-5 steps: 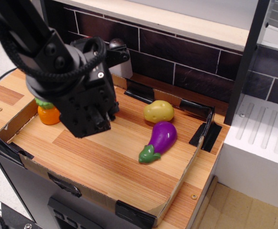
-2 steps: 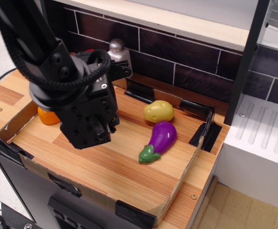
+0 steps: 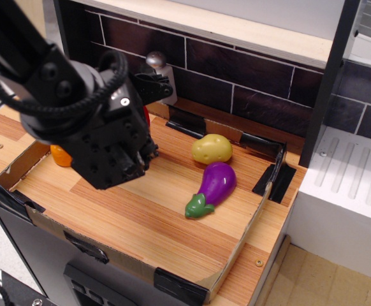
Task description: Upright hot sauce bottle
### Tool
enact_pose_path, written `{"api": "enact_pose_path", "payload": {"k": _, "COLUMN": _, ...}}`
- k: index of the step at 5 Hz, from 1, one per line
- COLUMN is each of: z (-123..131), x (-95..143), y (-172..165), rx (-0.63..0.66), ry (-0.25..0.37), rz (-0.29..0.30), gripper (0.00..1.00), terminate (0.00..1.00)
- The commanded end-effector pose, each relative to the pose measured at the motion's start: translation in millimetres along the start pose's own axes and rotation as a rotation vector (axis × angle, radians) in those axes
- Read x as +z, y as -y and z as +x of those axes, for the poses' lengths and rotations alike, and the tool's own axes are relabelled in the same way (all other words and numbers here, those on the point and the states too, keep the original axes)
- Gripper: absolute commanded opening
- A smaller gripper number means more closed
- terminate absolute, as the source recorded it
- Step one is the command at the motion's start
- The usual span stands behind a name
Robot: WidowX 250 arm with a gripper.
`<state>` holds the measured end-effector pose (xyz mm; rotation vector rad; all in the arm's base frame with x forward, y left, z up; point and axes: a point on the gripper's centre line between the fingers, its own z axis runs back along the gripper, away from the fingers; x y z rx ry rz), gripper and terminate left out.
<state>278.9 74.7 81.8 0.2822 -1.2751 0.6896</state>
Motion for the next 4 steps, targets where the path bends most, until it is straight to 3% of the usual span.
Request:
{"api": "enact_pose_path", "payload": {"k": 1, "z": 25, "x": 32, "y": 16, "rx": 0.116, "ry": -0.089, "rz": 0.001, "gripper": 1.0, "terminate": 0.0}}
{"api": "enact_pose_path", "payload": {"k": 2, "z": 41, "x": 44, "y": 23, "rx": 0.195, "ry": -0.169, "rz": 0.023, "gripper": 1.0, "terminate": 0.0}}
{"api": "enact_pose_path", "payload": {"k": 3, "z": 41, "x": 44, "y": 23, "rx": 0.195, "ry": -0.169, "rz": 0.023, "gripper": 1.0, "terminate": 0.0}}
{"api": "enact_pose_path", "payload": {"k": 4, "z": 41, "x": 44, "y": 23, "rx": 0.195, "ry": -0.169, "rz": 0.023, "gripper": 1.0, "terminate": 1.0}}
